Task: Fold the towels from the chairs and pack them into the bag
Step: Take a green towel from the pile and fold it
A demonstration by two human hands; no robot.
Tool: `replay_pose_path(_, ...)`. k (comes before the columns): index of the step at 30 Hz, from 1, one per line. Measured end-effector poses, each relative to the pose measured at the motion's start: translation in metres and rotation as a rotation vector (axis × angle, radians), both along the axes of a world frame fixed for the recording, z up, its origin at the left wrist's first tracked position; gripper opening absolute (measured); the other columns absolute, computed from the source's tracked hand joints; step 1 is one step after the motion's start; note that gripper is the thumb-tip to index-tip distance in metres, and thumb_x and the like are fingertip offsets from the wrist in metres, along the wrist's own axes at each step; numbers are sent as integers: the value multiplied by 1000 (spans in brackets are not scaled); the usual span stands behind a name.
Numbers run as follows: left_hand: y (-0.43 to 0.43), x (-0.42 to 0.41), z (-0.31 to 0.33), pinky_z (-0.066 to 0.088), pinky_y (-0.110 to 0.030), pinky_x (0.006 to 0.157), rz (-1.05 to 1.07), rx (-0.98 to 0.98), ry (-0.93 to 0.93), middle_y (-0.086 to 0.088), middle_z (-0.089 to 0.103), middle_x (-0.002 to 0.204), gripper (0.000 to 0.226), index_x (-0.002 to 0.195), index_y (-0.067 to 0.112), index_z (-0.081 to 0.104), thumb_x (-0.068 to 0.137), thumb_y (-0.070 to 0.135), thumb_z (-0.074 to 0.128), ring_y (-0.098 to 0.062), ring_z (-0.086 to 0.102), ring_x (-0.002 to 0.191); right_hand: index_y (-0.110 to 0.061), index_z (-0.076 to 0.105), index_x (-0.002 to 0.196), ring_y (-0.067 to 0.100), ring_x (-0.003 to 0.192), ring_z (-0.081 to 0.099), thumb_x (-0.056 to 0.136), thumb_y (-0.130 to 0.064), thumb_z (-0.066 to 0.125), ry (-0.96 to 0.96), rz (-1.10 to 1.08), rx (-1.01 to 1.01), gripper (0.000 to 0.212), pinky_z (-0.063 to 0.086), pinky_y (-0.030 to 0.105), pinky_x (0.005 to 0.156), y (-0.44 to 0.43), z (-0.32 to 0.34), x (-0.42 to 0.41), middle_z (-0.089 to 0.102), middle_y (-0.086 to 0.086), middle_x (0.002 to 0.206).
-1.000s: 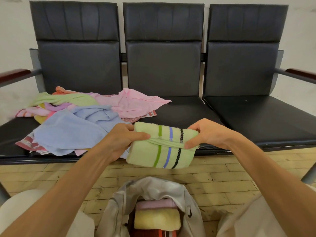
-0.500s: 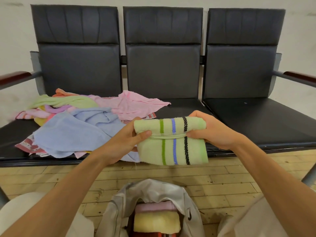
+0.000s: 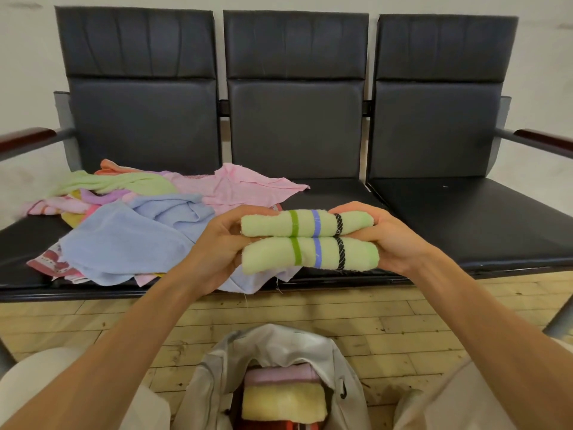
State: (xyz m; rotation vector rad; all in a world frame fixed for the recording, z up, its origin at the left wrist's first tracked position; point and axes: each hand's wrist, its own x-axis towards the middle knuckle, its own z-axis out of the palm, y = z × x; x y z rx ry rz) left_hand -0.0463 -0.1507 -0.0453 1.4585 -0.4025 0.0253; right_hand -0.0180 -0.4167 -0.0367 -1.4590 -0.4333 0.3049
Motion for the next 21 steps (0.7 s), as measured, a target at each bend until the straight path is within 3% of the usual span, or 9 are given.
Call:
replay_pose_path(4, 5, 2, 2, 57, -25, 66, -75, 8, 112, 1, 70, 95, 42, 100, 15, 67, 84, -17, 47, -14, 67, 87, -2, 64, 115, 32, 102, 65, 88, -16, 44, 198, 81, 83, 36, 55, 46, 87, 0, 6, 0, 68, 16, 112)
replay_pose_path(6, 9, 4, 1, 58, -27, 72, -189, -34, 203, -5, 69, 102, 35, 107, 10, 64, 78, -7, 52, -19, 66, 93, -4, 66, 111, 29, 96, 68, 93, -27, 47, 201, 11, -2, 35, 56, 43, 84, 0, 6, 1, 69, 14, 106)
replay_pose_path(9, 8, 5, 0, 57, -36, 82, -259, -99, 291, -13, 67, 110, 28, 103, 8, 70, 84, 23, 56, -26, 65, 100, -7, 67, 113, 25, 95, 70, 94, -14, 56, 134, -76, -103, 24, 60, 37, 74, 0, 3, 2, 71, 13, 108)
replay_pose_path(11, 3, 7, -2, 58, -33, 76, -126, -39, 303, -9, 68, 100, 28, 88, 14, 76, 86, 38, 61, -21, 67, 92, -12, 64, 123, 25, 104, 69, 89, -7, 61, 158, -70, -97, 34, 60, 36, 78, -2, 2, 5, 70, 12, 116)
replay_pose_path(13, 0, 8, -5, 57, -28, 70, -27, 52, 274, -5, 69, 97, 22, 86, 18, 76, 79, 35, 63, -16, 67, 88, -8, 61, 125, 27, 107, 68, 82, -4, 65, 222, -18, -135, 43, 59, 36, 82, -4, 2, 6, 69, 13, 118)
replay_pose_path(16, 3, 7, -7, 56, -27, 73, -52, 141, 246, -3, 68, 111, 33, 110, 23, 70, 77, 17, 70, -16, 67, 99, 0, 64, 117, 25, 107, 68, 84, 2, 65, 240, 98, -343, 33, 57, 33, 87, -7, 0, 7, 71, 13, 114)
replay_pose_path(21, 3, 4, -11, 56, -26, 79, -23, 370, 152, 1, 71, 107, 49, 111, 24, 69, 68, 5, 83, -12, 64, 103, -13, 67, 111, 17, 97, 70, 73, -2, 80, -37, 265, -812, 42, 56, 27, 76, -7, 1, 2, 73, 2, 105)
